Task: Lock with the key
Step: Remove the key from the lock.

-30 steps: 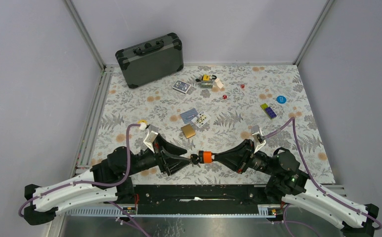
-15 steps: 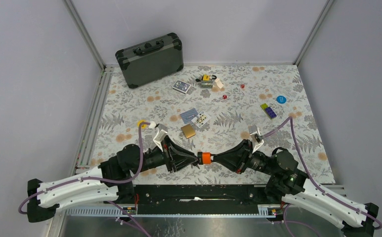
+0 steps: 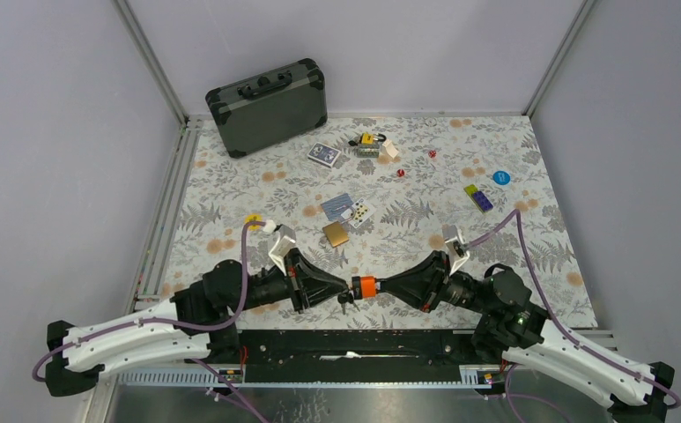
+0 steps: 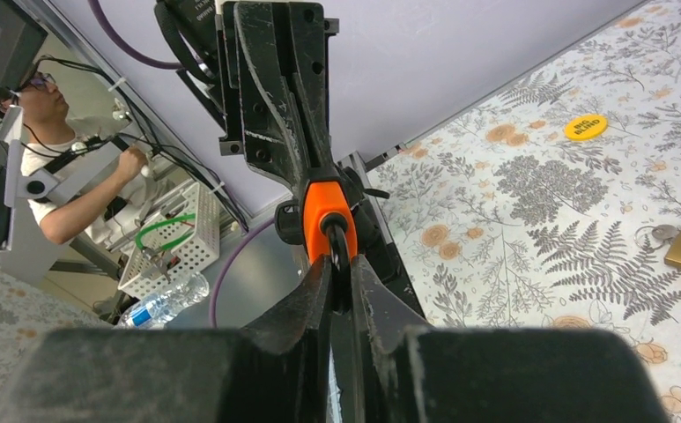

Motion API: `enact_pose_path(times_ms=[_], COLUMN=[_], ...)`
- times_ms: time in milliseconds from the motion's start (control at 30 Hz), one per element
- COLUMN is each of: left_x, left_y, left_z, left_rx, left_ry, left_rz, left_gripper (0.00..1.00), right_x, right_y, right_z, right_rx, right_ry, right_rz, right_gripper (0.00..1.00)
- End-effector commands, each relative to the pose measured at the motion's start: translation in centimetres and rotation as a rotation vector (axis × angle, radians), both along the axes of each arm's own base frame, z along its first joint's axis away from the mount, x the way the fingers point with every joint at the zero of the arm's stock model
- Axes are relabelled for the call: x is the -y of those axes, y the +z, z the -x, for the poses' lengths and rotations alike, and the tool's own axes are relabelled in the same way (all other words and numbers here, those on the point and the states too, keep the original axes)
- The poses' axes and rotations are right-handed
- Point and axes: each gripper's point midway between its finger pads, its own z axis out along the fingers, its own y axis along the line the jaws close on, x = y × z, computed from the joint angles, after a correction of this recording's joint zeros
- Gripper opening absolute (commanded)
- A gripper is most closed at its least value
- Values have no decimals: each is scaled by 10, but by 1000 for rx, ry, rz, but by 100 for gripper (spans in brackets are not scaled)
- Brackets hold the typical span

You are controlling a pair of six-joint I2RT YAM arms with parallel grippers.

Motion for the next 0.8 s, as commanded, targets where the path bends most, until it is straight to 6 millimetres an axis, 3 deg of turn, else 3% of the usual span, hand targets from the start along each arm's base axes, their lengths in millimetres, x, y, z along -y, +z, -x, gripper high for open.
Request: enact_pose_path(times_ms=[0,167,300,400,467,533,633,767], left_x=[-26,-49,-65,-82,-94,-110,-127,-137], left_y=[14,4,-4,-28,-55,-85,-126,-163], left_z=[-17,-24,-36,-59,-73,-82,-83,-80], left_rx=[51,68,48,-42,-121,-215,-319,-410], left_ry=[132,208,303,475,600,727,837,902], left_rz=[-12,-85,-108,-184,-271,-353,-439,-446], left_gripper=[0,0,0,0,0,0,0,0], right_x=[9,10,16,32,56,83,107,106], right_y=[35,32,17,-16,-52,-85,-123,-157], right_z=[2,-4,-34,-74,-100,-113,-113,-103], right_rx=[71,66,4,-92,-187,-279,-384,-490], right_ry=[-21,-55,-216,-457,-661,-833,-948,-930], right_rz=[-105,-92,-24,110,244,360,451,432], right_gripper=[0,0,0,0,0,0,0,0])
